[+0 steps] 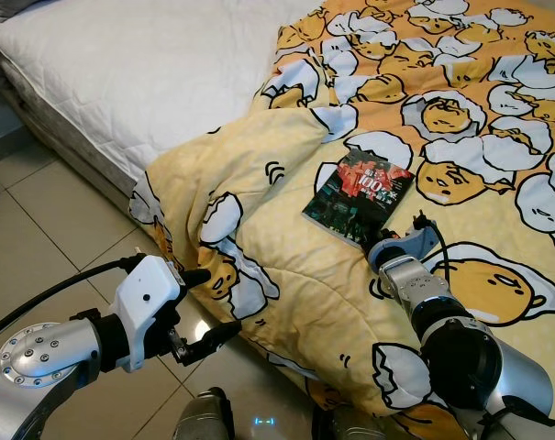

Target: Clean up the room

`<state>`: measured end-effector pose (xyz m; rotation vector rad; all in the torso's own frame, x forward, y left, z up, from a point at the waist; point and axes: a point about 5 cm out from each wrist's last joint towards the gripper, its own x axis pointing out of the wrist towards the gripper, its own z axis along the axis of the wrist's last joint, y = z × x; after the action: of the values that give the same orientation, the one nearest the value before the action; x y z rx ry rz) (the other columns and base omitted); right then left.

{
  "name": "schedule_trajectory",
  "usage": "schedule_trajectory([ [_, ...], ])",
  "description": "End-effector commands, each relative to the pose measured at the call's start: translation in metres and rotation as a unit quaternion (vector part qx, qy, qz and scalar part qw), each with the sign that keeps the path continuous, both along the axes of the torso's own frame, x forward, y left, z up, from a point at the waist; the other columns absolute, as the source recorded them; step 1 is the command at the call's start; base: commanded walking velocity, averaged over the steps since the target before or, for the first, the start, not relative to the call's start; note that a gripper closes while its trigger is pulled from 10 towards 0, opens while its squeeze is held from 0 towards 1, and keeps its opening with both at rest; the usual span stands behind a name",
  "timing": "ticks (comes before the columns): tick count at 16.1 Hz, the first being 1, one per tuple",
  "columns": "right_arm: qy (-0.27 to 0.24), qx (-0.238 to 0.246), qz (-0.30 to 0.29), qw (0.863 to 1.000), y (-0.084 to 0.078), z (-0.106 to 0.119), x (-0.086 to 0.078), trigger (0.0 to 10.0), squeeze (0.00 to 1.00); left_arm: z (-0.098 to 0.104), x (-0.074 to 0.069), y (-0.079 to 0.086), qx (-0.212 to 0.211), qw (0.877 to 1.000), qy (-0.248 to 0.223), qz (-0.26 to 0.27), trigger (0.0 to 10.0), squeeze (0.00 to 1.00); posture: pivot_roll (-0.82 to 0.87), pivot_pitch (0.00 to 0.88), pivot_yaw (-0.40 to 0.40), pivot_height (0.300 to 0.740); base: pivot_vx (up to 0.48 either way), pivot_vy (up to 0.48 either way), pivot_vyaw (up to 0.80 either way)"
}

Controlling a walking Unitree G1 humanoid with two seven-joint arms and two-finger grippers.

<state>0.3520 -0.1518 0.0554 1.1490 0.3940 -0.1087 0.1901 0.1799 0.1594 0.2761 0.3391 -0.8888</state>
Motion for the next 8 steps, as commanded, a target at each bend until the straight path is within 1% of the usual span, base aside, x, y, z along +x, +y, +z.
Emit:
schedule_trajectory([
  [1, 0.005, 0.028, 0.023, 0.999, 0.0158, 0.0000, 0.0001, 0.0, 0.00, 0.0027, -0.0029, -0.0045, -0.005, 1.000, 0.000, -0.013, 10.0, 0.00, 0.28, 0.225, -0.026, 0.740, 0.000, 0.000, 0.00],
  [3, 0.003, 0.039, 0.020, 0.999, 0.0152, -0.0005, -0.0004, 0.0, 0.00, 0.0032, -0.0043, -0.0067, -0.007, 1.000, 0.002, -0.015, 10.0, 0.00, 0.28, 0.224, -0.027, 0.740, 0.000, 0.000, 0.00],
  [8, -0.007, 0.036, 0.035, 0.999, 0.0177, -0.0008, -0.0013, 0.0, 0.00, 0.0052, -0.0053, -0.0093, -0.007, 1.000, 0.002, -0.018, 10.0, 0.00, 0.28, 0.222, -0.027, 0.740, 0.000, 0.000, 0.00],
])
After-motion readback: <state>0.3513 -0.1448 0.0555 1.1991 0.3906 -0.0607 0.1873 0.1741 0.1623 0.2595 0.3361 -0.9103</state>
